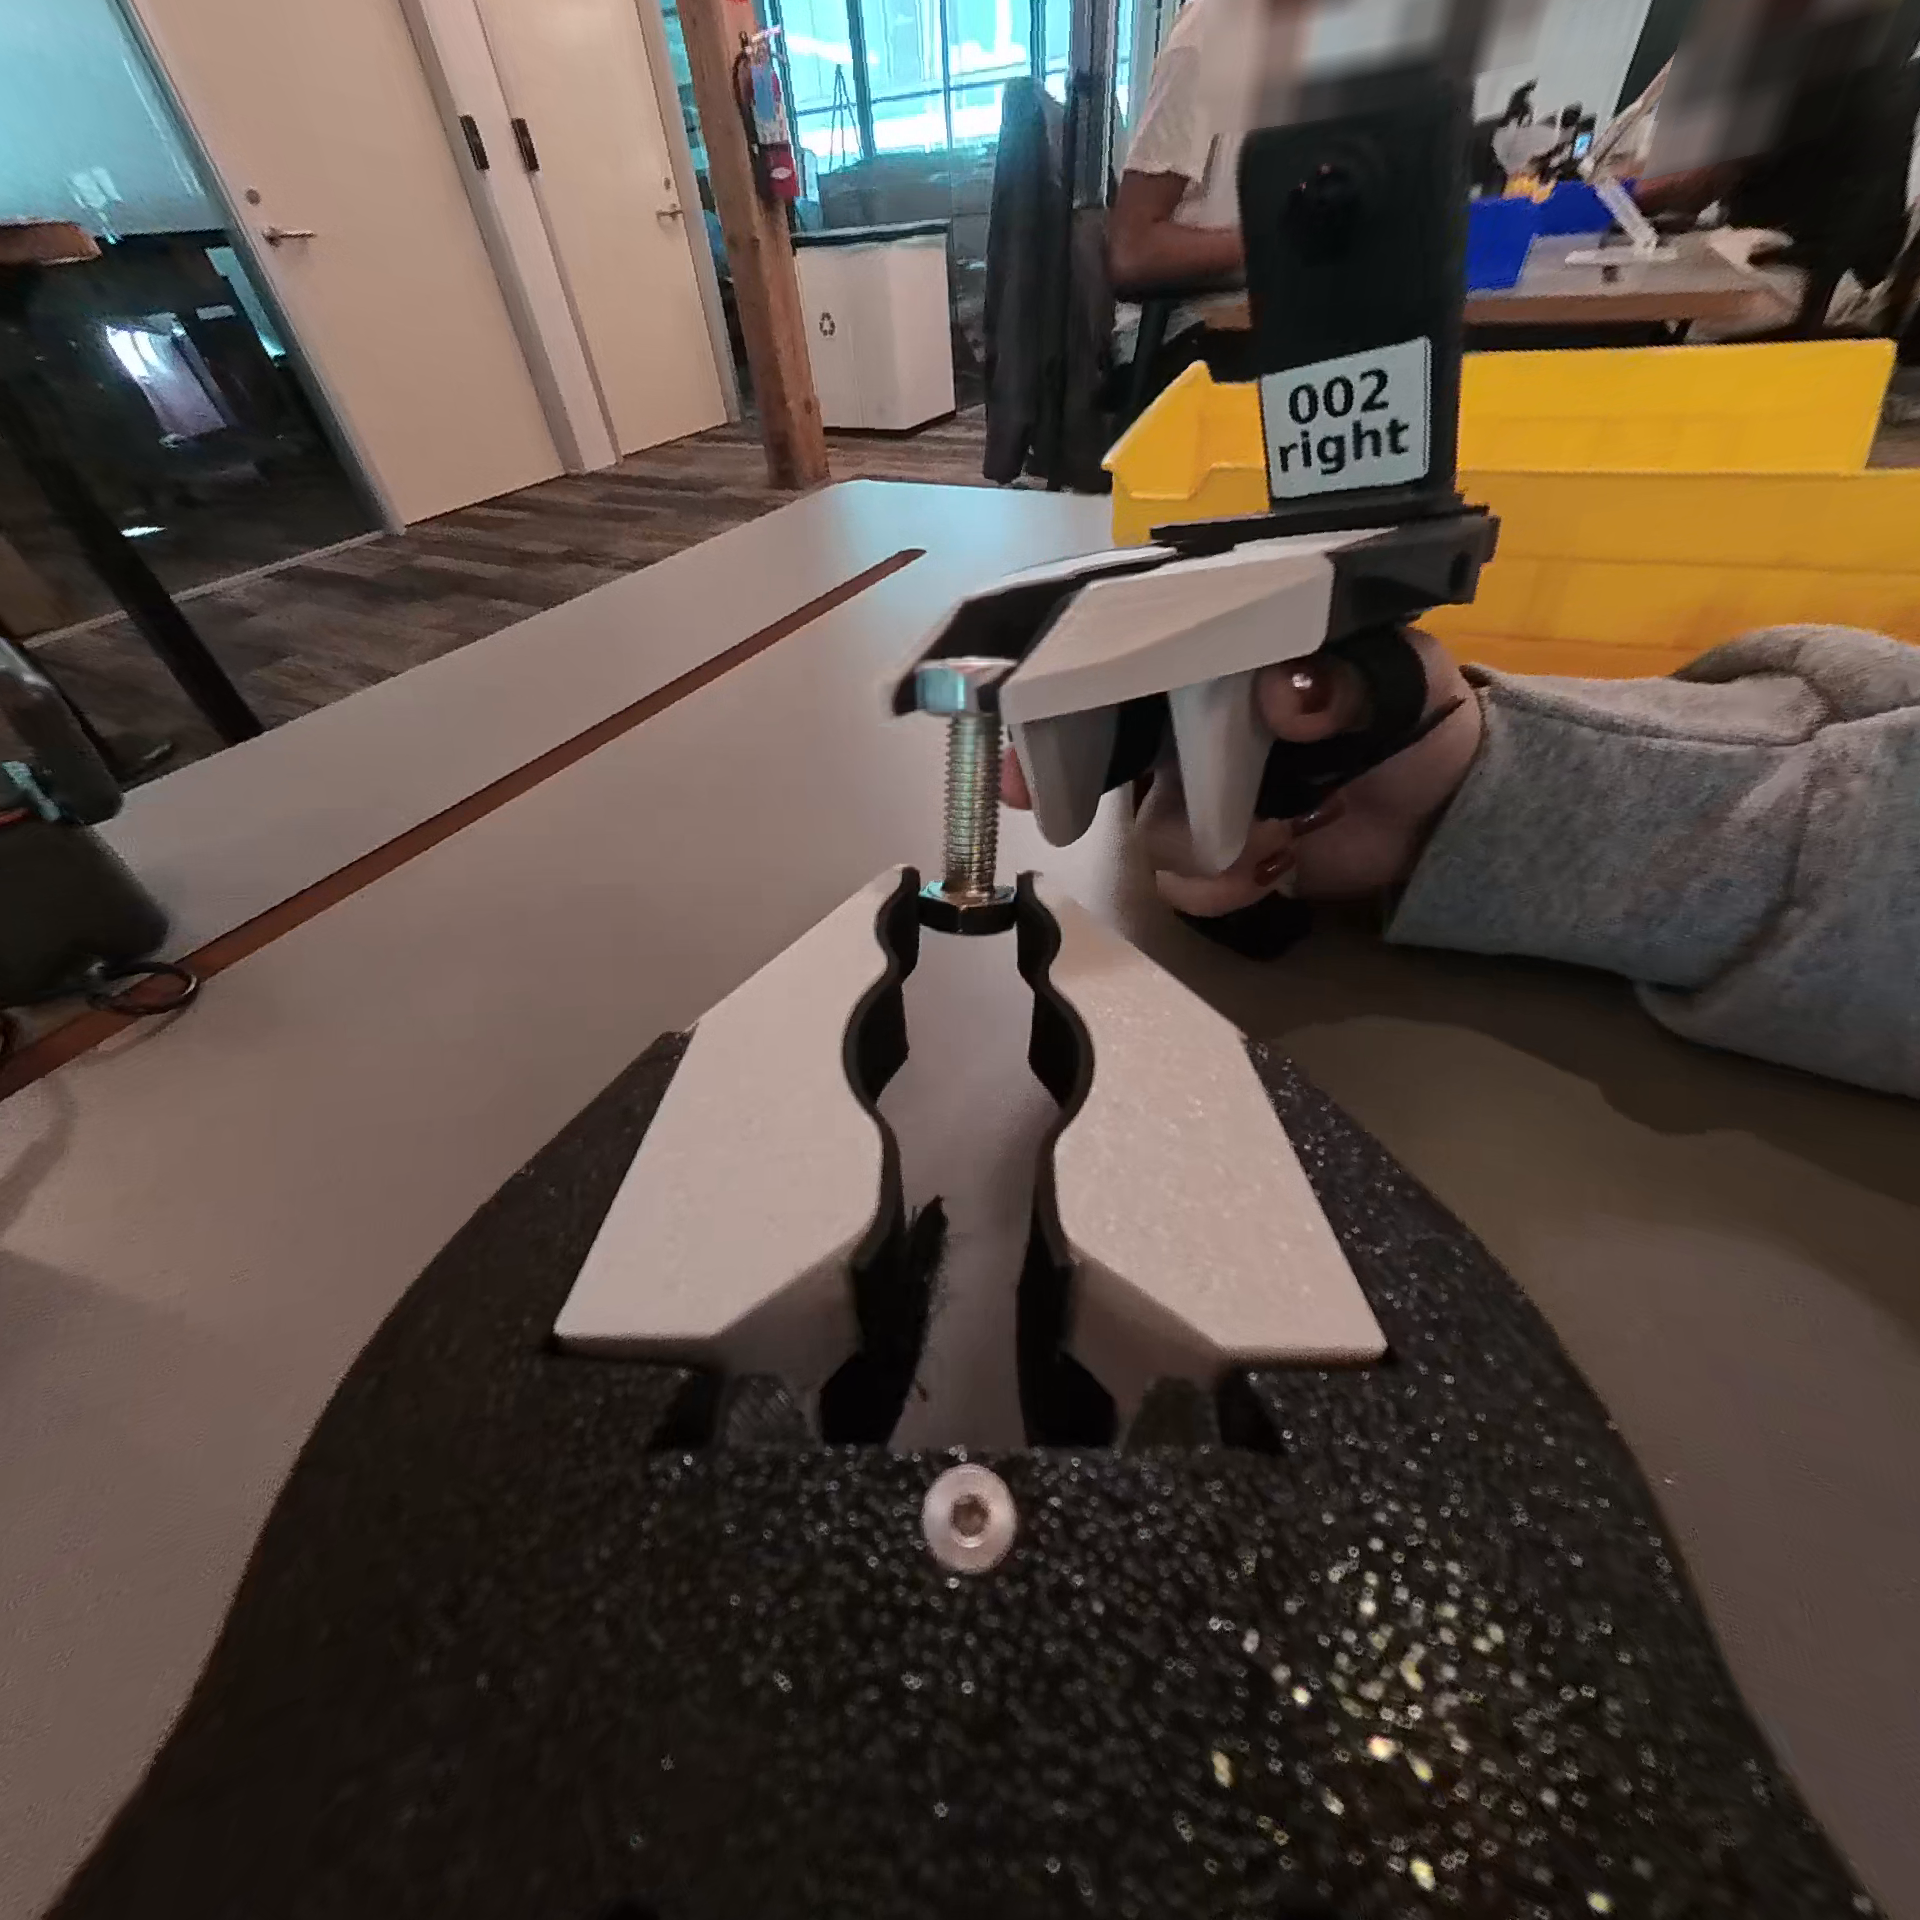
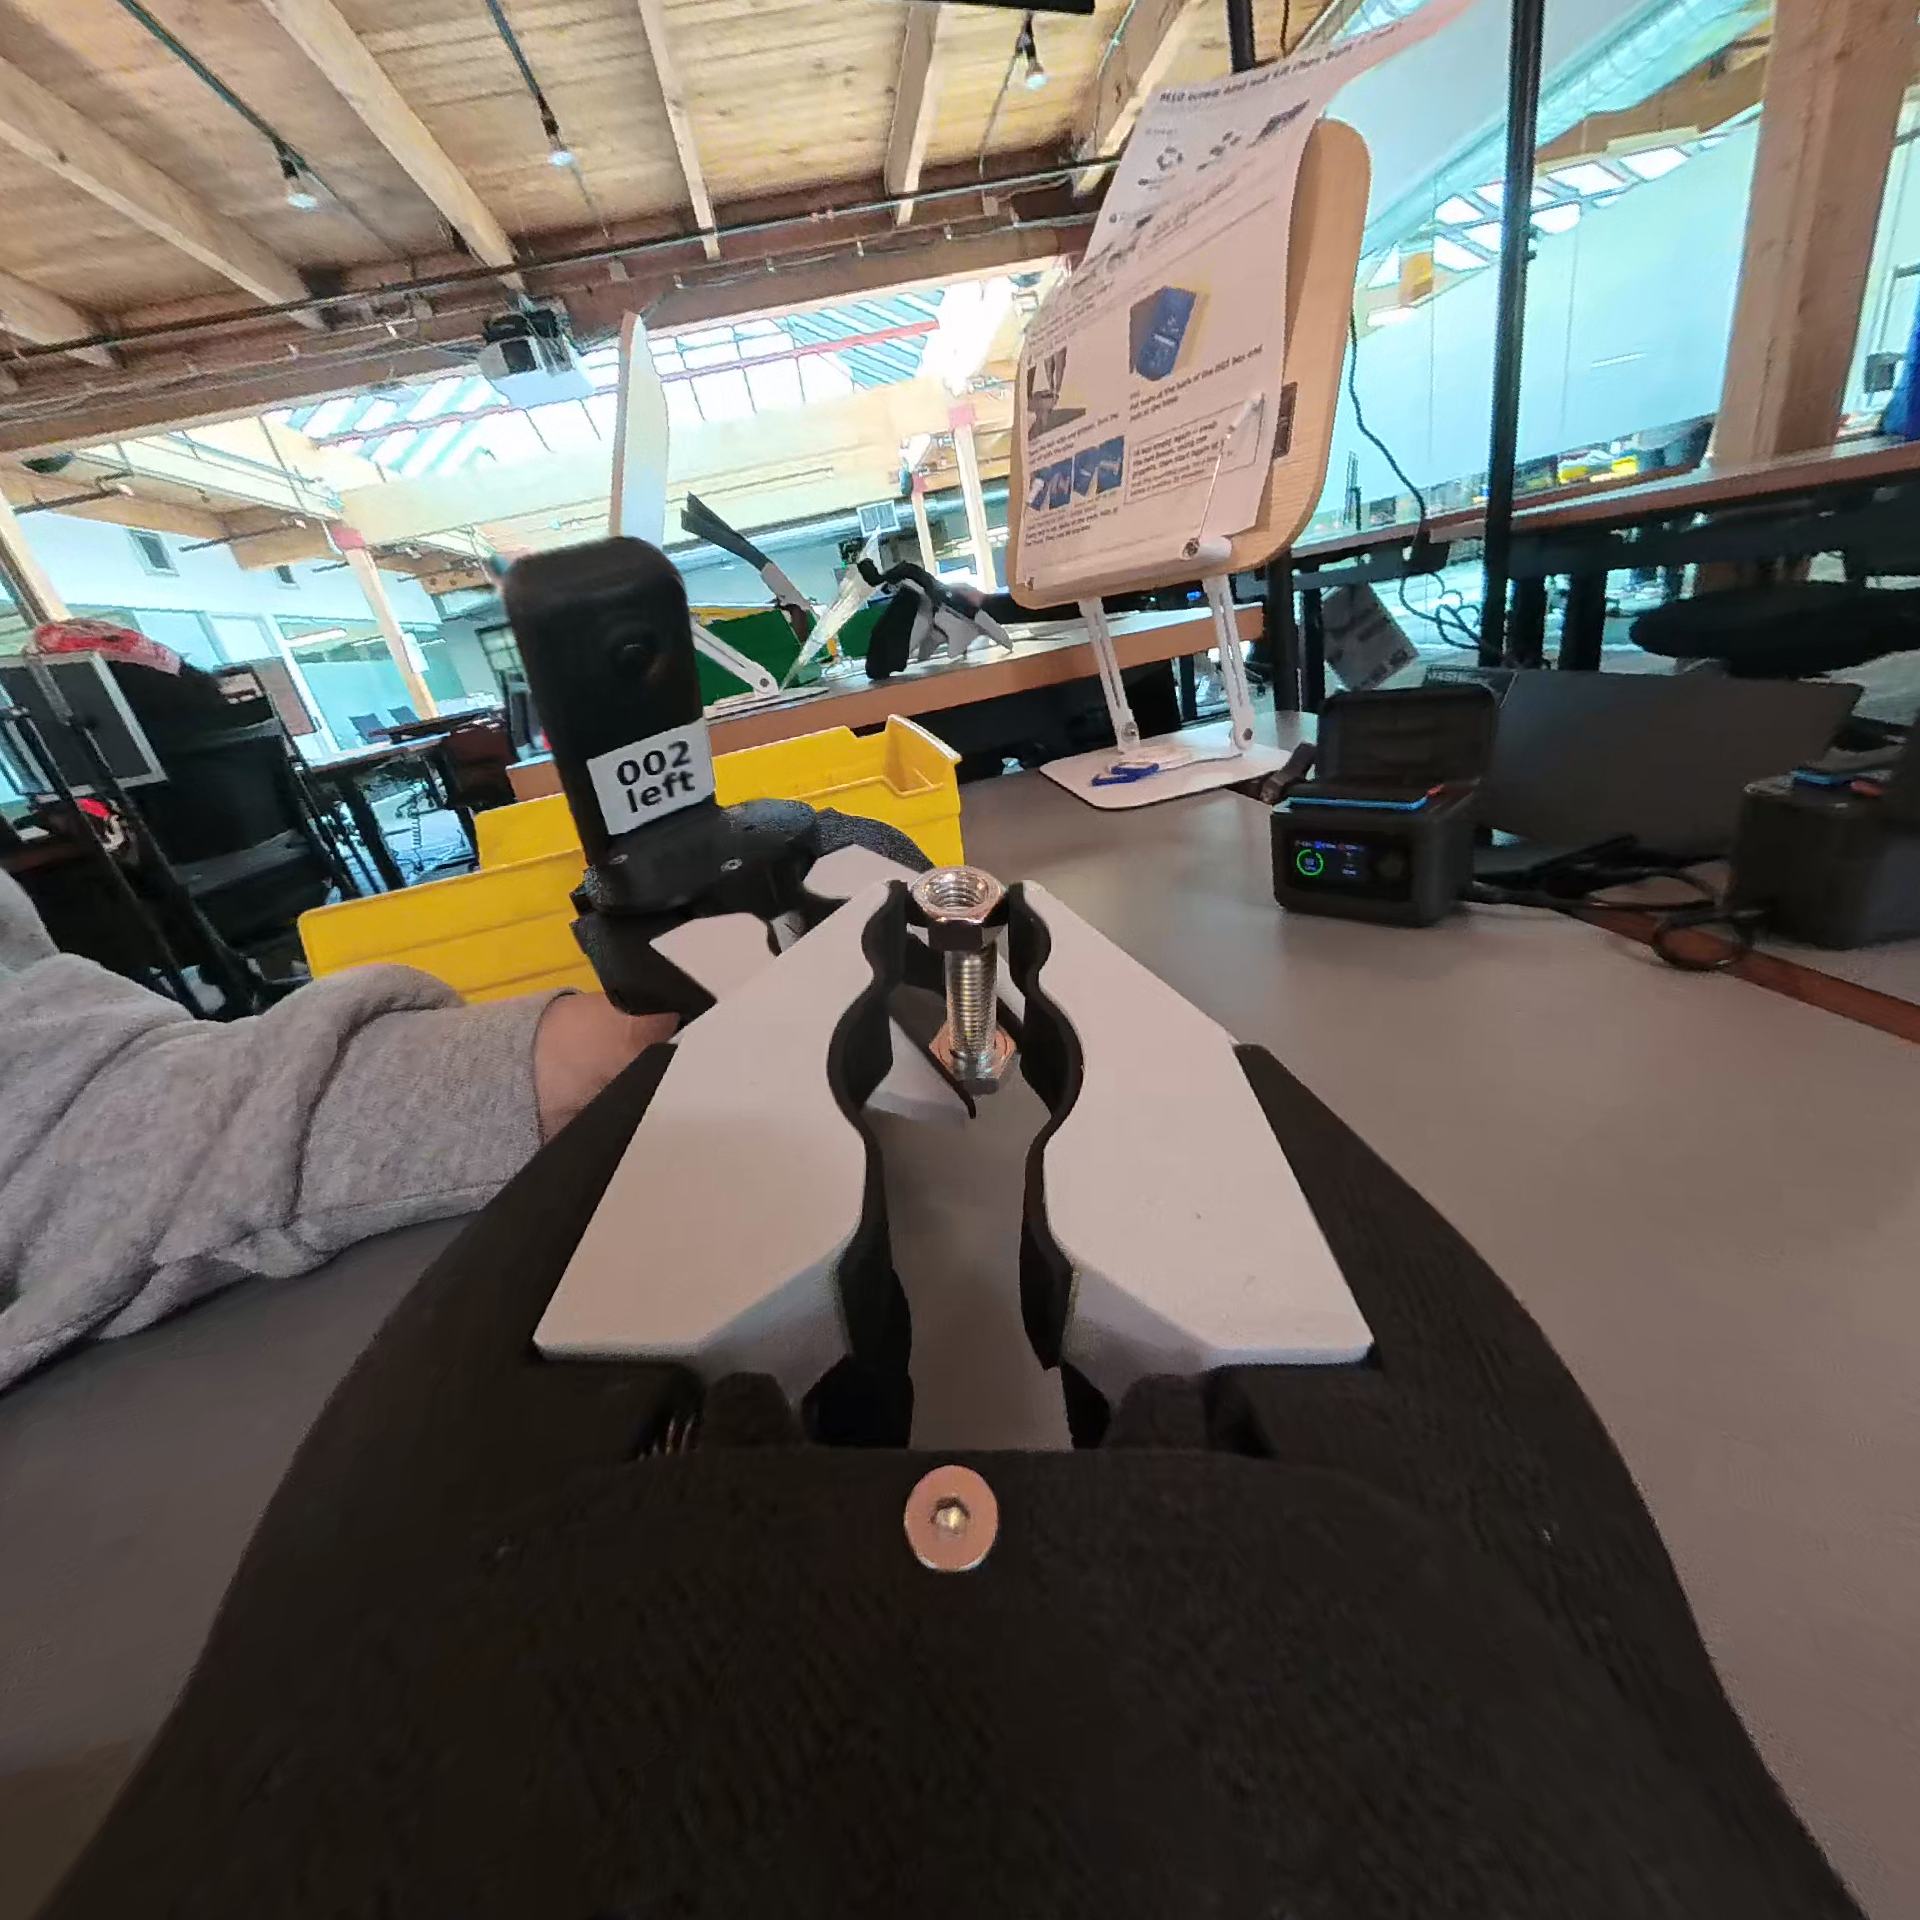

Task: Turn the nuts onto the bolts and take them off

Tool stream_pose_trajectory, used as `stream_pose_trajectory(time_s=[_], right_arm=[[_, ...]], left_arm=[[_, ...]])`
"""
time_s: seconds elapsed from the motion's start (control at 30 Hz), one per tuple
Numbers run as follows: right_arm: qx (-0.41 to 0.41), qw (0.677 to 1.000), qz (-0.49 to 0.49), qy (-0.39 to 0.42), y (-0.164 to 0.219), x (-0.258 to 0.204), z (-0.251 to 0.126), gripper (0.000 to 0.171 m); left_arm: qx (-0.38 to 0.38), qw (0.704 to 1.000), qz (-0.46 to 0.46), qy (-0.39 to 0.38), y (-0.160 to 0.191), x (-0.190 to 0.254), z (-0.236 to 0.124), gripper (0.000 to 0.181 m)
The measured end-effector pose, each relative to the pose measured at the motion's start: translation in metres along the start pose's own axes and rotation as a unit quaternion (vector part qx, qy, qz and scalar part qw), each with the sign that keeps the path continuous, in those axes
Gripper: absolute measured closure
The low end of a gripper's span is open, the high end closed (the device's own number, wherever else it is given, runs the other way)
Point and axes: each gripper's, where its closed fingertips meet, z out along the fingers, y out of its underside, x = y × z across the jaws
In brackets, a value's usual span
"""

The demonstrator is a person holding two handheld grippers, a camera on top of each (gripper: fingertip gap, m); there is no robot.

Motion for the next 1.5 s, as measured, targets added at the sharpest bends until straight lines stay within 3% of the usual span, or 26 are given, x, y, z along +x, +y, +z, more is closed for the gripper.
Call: stream_pose_trajectory(time_s=[0.23,0.5,0.83,1.43,1.5], right_arm=[[0.007,1.0,-0.009,-0.004,-0.017,-0.006,-0.002,0.154],[-0.107,0.994,-0.026,0.028,-0.039,-0.019,0.006,0.153],[-0.232,0.966,-0.073,0.086,-0.033,-0.027,0.004,0.153],[-0.214,0.973,-0.065,0.065,-0.029,-0.027,0.007,0.153],[-0.208,0.973,-0.069,0.071,-0.031,-0.025,0.008,0.144]], left_arm=[[0.082,0.995,-0.052,0.034,-0.023,0.004,-0.008,0.165],[0.194,0.972,-0.114,0.067,-0.052,0.014,-0.01,0.165],[0.188,0.975,-0.086,0.082,-0.052,0.024,-0.009,0.165],[0.194,0.973,-0.091,0.085,-0.053,0.022,-0.012,0.165],[0.194,0.974,-0.092,0.08,-0.053,0.02,-0.013,0.165]])
